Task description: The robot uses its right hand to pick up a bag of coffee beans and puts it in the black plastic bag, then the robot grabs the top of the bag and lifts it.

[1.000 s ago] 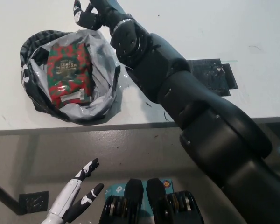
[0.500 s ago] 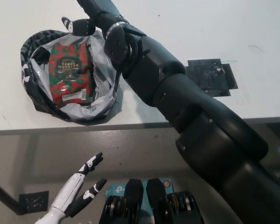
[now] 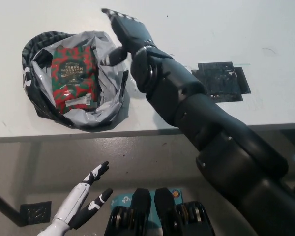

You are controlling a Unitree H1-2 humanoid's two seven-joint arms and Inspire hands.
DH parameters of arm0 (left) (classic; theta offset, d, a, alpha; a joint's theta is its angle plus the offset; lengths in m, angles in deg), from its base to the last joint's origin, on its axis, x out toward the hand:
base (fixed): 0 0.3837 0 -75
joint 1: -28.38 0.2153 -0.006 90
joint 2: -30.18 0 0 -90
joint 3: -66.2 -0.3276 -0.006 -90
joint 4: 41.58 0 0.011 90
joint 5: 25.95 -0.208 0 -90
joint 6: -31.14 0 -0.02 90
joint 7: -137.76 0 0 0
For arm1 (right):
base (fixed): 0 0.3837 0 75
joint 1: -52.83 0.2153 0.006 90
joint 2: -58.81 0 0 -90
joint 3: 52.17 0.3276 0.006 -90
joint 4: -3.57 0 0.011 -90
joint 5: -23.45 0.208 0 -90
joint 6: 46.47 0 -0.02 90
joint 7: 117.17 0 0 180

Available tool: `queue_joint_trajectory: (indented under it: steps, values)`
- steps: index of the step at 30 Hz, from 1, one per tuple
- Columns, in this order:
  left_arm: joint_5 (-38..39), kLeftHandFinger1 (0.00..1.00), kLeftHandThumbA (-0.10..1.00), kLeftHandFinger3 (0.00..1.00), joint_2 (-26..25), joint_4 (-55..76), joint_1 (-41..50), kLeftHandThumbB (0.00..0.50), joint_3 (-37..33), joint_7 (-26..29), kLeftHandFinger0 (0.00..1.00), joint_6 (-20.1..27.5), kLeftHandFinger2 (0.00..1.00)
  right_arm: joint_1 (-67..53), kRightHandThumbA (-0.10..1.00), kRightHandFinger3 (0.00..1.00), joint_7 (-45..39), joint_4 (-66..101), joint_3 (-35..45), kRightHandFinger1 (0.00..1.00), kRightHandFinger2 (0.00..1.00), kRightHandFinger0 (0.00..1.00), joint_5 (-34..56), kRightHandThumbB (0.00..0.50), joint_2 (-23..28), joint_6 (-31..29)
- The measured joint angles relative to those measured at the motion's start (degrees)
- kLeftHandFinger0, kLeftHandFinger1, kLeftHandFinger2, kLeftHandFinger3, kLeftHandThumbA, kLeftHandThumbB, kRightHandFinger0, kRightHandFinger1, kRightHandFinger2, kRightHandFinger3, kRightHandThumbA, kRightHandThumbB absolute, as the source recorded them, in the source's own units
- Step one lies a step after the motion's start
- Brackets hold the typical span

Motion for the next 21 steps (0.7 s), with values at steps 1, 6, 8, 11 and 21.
queue_joint_trajectory:
  steps: [1, 6, 8, 11, 21]
  values:
    - [0.0, 1.0, 0.94, 1.0, 0.0, 0.0, 0.0, 0.226, 0.0, 0.0, 1.0, 0.0, 1.0, -0.6, 0.91, 1.0, 0.0, 0.0, 0.7, 1.0, 1.0, 1.0, 0.0, 0.466, 0.2, 0.3]
    - [0.0, 1.0, 0.93, 1.0, 0.0, -0.1, 0.0, 0.229, 0.0, 0.0, 1.0, 0.1, 1.0, -2.8, 0.94, 1.0, -0.1, 0.0, 3.7, 1.0, 1.0, 1.0, 0.8, 0.462, 0.3, 1.6]
    - [0.0, 1.0, 0.95, 1.0, 0.0, -0.1, 0.0, 0.232, 0.0, 0.0, 1.0, 0.1, 1.0, -3.3, 0.96, 1.0, -0.2, 0.0, 4.9, 1.0, 1.0, 1.0, 1.1, 0.464, 0.3, 2.0]
    - [-0.1, 1.0, 0.95, 1.0, 0.0, -0.1, 0.0, 0.229, -0.1, 0.0, 1.0, 0.1, 1.0, -3.9, 0.98, 1.0, -0.6, 0.0, 7.5, 1.0, 1.0, 1.0, 2.0, 0.479, 0.2, 2.5]
    - [-0.4, 1.0, 0.92, 1.0, 0.0, -0.2, 0.0, 0.219, -0.2, 0.0, 1.0, 0.2, 1.0, -4.1, 0.99, 1.0, -4.6, 0.0, 17.7, 1.0, 1.0, 1.0, 7.2, 0.466, -0.2, 4.0]
